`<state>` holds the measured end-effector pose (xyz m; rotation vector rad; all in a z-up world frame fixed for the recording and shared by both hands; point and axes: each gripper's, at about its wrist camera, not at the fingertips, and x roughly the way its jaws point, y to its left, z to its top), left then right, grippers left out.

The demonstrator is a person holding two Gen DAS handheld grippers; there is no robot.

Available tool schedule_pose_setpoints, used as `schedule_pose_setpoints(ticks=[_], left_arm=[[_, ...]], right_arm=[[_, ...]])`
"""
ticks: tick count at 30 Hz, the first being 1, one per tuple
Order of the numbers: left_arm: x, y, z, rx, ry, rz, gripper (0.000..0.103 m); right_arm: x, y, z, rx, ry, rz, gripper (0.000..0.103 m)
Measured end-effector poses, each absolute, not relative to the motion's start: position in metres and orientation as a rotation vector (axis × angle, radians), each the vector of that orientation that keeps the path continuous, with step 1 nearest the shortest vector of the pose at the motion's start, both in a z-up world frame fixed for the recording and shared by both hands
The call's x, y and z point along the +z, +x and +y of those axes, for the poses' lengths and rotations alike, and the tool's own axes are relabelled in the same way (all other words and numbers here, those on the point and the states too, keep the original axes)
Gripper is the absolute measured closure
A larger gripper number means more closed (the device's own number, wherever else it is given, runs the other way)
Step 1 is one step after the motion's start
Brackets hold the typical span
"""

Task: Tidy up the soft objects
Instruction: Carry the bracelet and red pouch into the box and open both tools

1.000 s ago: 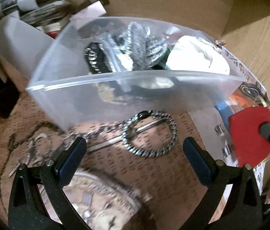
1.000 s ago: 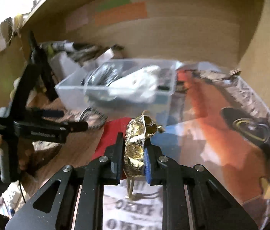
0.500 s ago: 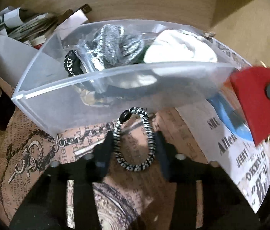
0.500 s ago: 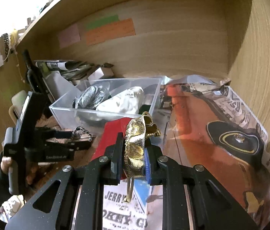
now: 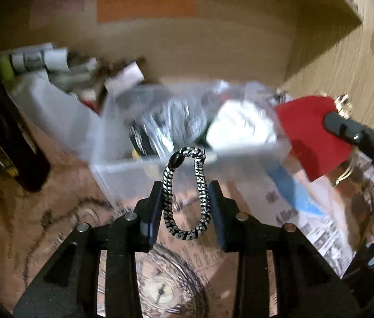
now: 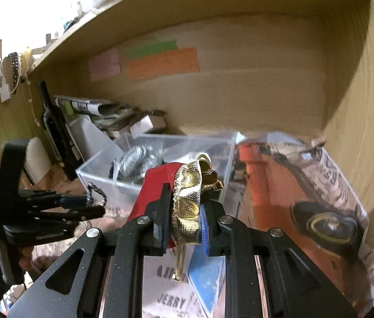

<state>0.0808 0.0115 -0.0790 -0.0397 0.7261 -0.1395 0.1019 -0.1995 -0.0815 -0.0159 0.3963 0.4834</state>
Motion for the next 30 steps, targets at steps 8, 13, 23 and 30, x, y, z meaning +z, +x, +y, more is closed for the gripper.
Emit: schedule_pose_setpoints(ticks=[8,13,23,30], left_arm=[[-0.048,0.116,0.028,-0.117,-0.054,0.649,0.069],[-0.054,0.143,0.029,-0.123,-0.081,0.671,0.069],[-0.087,0.188,0.036,-0.116,-0.089,0.762,0.069],[-0.094,0.197,0.036,-0.107,-0.083,0.772,0.046]], right_arm=[[-0.056,0.118,-0.178,0.505,-0.04,0.328,0.086],[-0.051,0.139,-0.161,0.513,-0.07,0.327,0.086],[-0.088,0.181,-0.129,0.519,-0.146,0.462,0.086],[-0.106,0.199,-0.124,0.477,-0.177,0.516,0.083]])
